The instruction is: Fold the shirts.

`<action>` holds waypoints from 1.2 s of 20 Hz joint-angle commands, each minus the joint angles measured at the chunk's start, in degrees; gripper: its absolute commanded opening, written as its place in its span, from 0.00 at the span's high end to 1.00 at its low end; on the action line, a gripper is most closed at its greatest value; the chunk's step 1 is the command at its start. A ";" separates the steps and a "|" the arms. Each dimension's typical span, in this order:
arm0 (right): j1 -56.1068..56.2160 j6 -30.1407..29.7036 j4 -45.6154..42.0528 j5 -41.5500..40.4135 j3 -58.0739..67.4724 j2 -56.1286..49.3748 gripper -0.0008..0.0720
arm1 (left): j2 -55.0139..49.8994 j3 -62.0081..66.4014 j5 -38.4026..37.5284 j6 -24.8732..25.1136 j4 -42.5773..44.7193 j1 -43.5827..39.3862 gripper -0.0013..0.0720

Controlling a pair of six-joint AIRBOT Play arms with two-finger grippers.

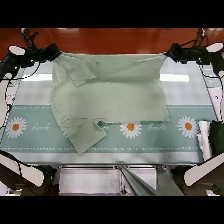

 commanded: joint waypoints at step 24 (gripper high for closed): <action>-1.03 8.35 -15.13 24.17 3.19 -5.42 0.96 | -2.58 3.43 -44.54 -9.75 17.62 3.06 0.95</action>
